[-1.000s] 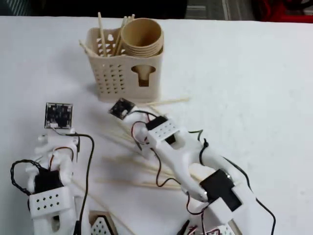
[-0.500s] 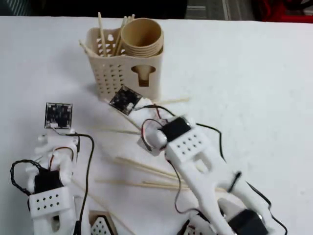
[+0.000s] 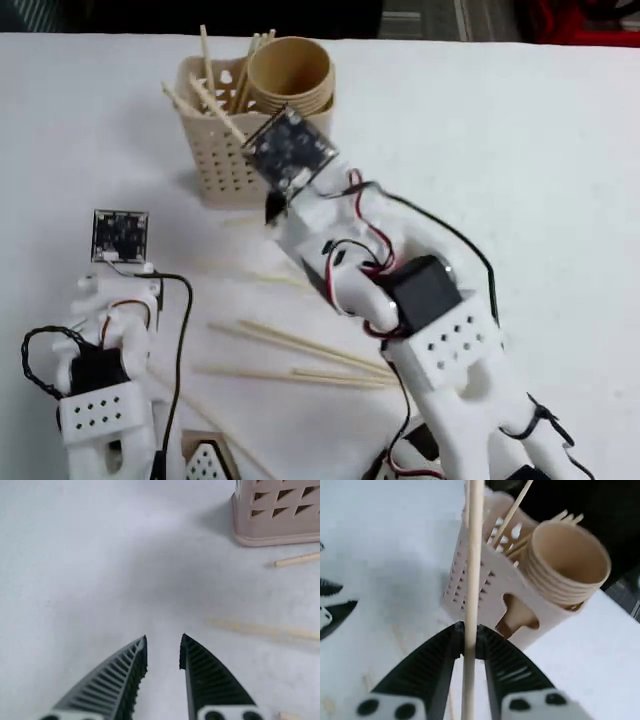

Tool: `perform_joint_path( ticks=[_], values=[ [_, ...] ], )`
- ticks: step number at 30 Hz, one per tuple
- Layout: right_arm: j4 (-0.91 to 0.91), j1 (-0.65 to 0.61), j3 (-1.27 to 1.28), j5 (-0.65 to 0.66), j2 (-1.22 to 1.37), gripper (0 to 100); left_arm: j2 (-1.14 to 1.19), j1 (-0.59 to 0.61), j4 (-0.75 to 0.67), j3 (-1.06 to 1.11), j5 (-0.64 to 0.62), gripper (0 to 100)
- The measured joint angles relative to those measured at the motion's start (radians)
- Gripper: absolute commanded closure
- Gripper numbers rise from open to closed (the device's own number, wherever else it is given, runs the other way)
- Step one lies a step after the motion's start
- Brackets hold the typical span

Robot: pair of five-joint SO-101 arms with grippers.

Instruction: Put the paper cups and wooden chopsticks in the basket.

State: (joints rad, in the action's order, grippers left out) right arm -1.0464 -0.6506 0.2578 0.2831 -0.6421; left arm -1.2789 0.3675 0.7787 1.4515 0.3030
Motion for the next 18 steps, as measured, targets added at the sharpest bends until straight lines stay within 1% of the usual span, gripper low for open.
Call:
perform_joint_path(
  ticks=[3,8,13,18],
  values=[
    [0.095,0.002,-0.04,-0.046,0.0,98.1,0.0,0.0,0.0,0.0,0.0,88],
    [0.327,0.0,-0.051,-0.117,0.0,98.1,0.0,0.0,0.0,0.0,0.0,88],
    [0.546,0.002,-0.051,-0.129,0.021,98.1,0.0,0.0,0.0,0.0,0.0,88],
    [0.776,0.0,-0.051,-0.129,0.15,98.1,0.0,0.0,0.0,0.0,0.0,88]
  ],
)
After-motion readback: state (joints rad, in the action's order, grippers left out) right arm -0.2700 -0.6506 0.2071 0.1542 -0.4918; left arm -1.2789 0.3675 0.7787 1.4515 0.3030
